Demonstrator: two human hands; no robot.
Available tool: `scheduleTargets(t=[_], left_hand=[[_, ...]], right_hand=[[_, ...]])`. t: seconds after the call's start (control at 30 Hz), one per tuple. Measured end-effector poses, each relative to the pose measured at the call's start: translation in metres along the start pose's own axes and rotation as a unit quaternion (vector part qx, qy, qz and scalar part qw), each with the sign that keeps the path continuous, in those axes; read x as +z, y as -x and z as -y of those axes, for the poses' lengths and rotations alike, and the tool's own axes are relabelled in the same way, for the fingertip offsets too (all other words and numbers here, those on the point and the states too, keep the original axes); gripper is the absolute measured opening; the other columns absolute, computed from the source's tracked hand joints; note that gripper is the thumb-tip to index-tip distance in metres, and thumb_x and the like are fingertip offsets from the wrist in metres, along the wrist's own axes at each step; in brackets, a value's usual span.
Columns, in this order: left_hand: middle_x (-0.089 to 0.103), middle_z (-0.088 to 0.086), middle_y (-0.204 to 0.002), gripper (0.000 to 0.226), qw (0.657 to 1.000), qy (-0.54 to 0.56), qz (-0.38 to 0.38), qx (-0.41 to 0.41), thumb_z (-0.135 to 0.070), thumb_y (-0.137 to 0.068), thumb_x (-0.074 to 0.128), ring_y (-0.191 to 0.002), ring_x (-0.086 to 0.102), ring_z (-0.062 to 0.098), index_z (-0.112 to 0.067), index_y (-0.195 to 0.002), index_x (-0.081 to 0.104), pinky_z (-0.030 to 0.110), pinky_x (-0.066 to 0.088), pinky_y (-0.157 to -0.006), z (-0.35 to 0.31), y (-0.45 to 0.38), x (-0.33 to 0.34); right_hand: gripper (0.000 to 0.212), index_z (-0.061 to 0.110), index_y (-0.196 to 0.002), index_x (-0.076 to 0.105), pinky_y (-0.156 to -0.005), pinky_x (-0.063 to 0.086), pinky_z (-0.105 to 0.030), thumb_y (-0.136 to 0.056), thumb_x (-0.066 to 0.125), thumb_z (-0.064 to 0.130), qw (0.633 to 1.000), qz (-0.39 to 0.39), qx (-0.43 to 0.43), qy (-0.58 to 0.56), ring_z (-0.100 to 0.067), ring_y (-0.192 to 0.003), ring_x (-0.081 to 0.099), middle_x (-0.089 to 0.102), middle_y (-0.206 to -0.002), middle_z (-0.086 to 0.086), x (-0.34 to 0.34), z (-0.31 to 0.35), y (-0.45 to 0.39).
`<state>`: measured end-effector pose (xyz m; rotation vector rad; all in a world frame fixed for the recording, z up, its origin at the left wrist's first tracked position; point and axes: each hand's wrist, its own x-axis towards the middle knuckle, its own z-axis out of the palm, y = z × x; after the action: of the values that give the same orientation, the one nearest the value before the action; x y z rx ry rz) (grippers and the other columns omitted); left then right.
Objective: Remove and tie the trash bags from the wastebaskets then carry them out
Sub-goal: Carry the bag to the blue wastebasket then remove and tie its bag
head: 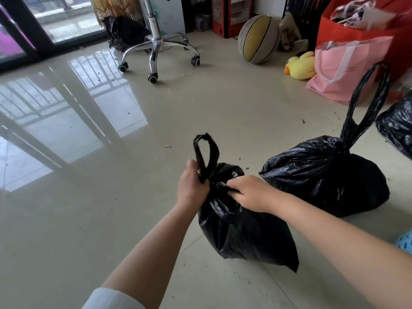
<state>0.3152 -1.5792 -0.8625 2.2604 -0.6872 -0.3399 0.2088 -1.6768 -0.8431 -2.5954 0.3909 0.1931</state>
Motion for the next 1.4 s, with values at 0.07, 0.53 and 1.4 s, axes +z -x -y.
scheduleTargets(t=[0.07,0.53,1.4], left_hand=[[0.059,0.020,-0.098,0.016,0.997,-0.069,0.044,-0.014,-0.004,-0.087,0.044,-0.087,0.053,0.035,-0.012,-0.092,0.032,0.031,0.034,-0.067,-0.002,-0.001,0.003],[0.056,0.004,-0.054,0.036,0.806,0.432,0.252,-0.316,0.009,-0.090,0.032,-0.047,0.059,0.016,-0.011,-0.064,0.046,0.023,0.048,-0.048,-0.012,-0.016,-0.016],[0.054,0.004,-0.066,0.037,0.924,0.339,0.142,-0.104,0.021,-0.073,0.062,-0.061,0.056,0.012,-0.011,-0.060,0.050,0.010,0.051,-0.053,0.027,0.005,0.008]], right_hand=[[0.020,-0.001,-0.090,0.055,-0.070,0.029,-0.030,-0.095,0.042,0.015,1.000,0.004,0.008,0.000,-0.033,-0.101,0.055,0.062,-0.106,-0.022,0.001,-0.002,-0.001],[0.025,-0.004,-0.106,0.056,-0.072,0.029,-0.029,-0.095,0.041,0.014,0.999,-0.001,0.048,-0.023,-0.032,-0.106,0.054,0.061,-0.112,-0.020,-0.005,-0.022,0.003],[0.044,0.016,-0.137,0.043,-0.087,0.032,-0.013,-0.093,0.046,0.010,0.986,-0.018,0.053,-0.155,-0.017,-0.111,0.053,0.051,-0.135,-0.004,-0.005,-0.015,-0.015]])
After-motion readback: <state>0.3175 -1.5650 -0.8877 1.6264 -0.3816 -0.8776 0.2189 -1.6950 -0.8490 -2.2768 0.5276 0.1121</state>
